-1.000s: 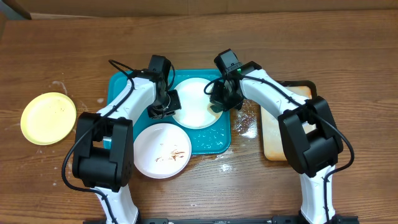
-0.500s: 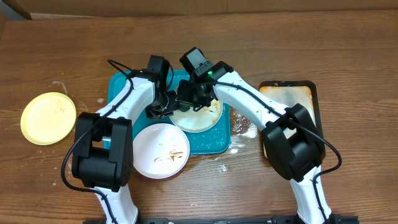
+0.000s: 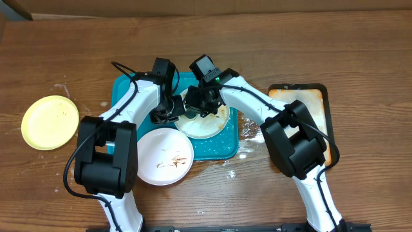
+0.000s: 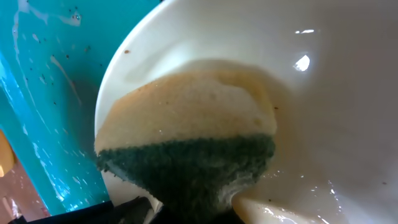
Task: Clean dirty plates on tray and stack at the side
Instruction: 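Scrub the white plate with the sponge while the left gripper holds it, then move the sponge back to the pan with the right gripper, then lift the white plate with the left gripper and tilt it upright, then lower the white plate with the left gripper onto the yellow plate, then release the white plate and raise the left gripper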
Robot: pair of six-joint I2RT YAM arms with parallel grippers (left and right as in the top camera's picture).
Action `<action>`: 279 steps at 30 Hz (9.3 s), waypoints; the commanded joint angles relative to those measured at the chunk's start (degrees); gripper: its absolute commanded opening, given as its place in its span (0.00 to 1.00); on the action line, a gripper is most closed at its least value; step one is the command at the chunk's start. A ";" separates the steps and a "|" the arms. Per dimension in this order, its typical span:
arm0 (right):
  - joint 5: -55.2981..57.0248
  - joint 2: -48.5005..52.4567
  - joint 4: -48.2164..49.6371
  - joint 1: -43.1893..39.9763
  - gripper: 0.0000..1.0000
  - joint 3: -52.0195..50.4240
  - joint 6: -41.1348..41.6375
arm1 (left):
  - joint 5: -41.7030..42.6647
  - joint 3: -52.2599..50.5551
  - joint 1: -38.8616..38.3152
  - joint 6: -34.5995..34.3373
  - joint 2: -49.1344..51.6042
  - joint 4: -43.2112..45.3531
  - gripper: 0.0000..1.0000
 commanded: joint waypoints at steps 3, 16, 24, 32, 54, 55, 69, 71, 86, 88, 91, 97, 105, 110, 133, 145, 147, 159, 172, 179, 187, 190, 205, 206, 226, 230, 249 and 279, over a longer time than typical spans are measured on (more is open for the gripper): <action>7.52 3.04 -7.21 -1.46 0.04 -1.05 -1.29 | -3.45 -1.97 0.42 1.11 3.15 -0.96 0.04; 26.40 3.04 -17.09 -5.92 0.04 -1.05 -5.53 | -5.07 -1.97 0.59 1.38 3.15 -1.55 0.04; 32.17 3.04 -21.94 -5.86 0.04 -0.94 -7.19 | -6.36 -1.97 0.87 1.33 3.15 -2.40 0.04; 32.79 3.04 -29.73 -5.33 0.04 2.69 -7.63 | -6.40 -1.97 1.95 1.29 3.15 -3.15 0.04; 32.79 3.02 -51.28 -6.36 0.04 36.74 -10.34 | -6.38 -1.97 1.99 0.90 3.15 -2.93 0.04; 32.76 3.02 -52.41 -6.80 0.04 37.88 -10.16 | -6.38 -1.97 1.99 0.90 3.15 -2.80 0.05; 32.33 3.02 -55.23 -13.73 0.04 38.51 -10.60 | -4.72 11.58 2.01 1.01 2.49 -7.41 0.04; 32.33 3.02 -55.21 -14.51 0.04 38.51 -10.62 | -5.44 16.46 2.01 1.36 2.49 -9.40 0.04; 31.89 3.02 -55.65 -18.60 0.04 38.51 -11.80 | -29.09 36.72 0.74 5.57 2.25 -32.79 0.04; 31.32 3.02 -55.65 -19.87 0.04 38.51 -12.46 | -31.87 37.09 0.13 5.90 1.81 -33.81 0.04; 30.45 3.02 -55.65 -21.86 0.04 38.49 -13.25 | -33.44 37.99 -1.09 8.17 1.07 -34.05 0.04; 28.87 3.02 -55.65 -25.75 0.04 36.98 -15.19 | -40.33 41.66 -5.07 7.91 -0.04 -36.52 0.04; 28.89 3.02 -55.65 -26.93 0.04 26.32 -15.96 | -56.30 44.41 -12.39 5.62 -0.04 -39.98 0.04; 28.89 3.02 -55.67 -26.93 0.04 22.18 -15.96 | -65.37 44.76 -18.78 5.64 -0.11 -41.33 0.04; 27.32 3.02 -55.69 -29.99 0.04 18.67 -16.04 | -76.67 44.74 -28.35 1.01 -4.28 -48.17 0.05; 26.91 3.02 -55.39 -29.99 0.04 18.67 -16.17 | -66.23 44.74 -24.96 0.50 -5.33 -46.62 0.04; 26.91 3.02 -55.28 -29.99 0.04 18.67 -16.15 | -57.59 44.74 -24.96 1.51 -5.46 -46.90 0.04; 26.93 3.02 -54.88 -30.01 0.04 18.67 -16.20 | -56.08 43.60 -24.11 -1.22 -4.98 -46.93 0.04; 26.93 3.02 -54.93 -30.01 0.04 18.67 -16.22 | -33.44 42.38 -17.97 3.72 -4.83 -36.41 0.04; 26.45 3.02 -54.53 -29.99 0.04 18.67 -16.44 | -62.31 41.86 -18.03 -6.27 -4.81 -48.17 0.04; 25.86 3.02 -54.49 -30.01 0.04 18.67 -16.44 | -51.04 41.83 -18.45 -0.85 -4.94 -42.14 0.04; 25.83 3.02 -54.36 -30.01 0.04 18.67 -16.41 | -62.27 41.83 -19.39 -8.55 -4.92 -48.24 0.04; 25.86 3.02 -54.75 -30.01 0.04 18.67 -17.70 | -16.74 41.83 13.38 -3.04 -4.96 -36.72 0.05; 25.86 3.02 -54.75 -30.01 0.04 18.67 -17.70 | -13.53 41.83 17.18 -1.92 -4.96 -36.37 0.05; 25.83 3.02 -54.93 -29.99 0.04 18.67 -17.70 | 17.77 13.49 68.96 9.84 -4.96 -12.61 0.04; 25.86 3.02 -55.69 -29.99 0.04 18.67 -17.90 | 17.68 9.33 71.43 9.03 -4.96 -7.15 0.04; 25.83 3.02 -55.69 -29.99 0.04 18.67 -17.92 | 7.08 8.52 67.65 4.66 2.54 -1.40 0.04; 25.88 3.02 -55.58 -29.99 0.04 18.69 -18.10 | 4.31 21.18 60.85 7.41 2.01 -7.98 0.64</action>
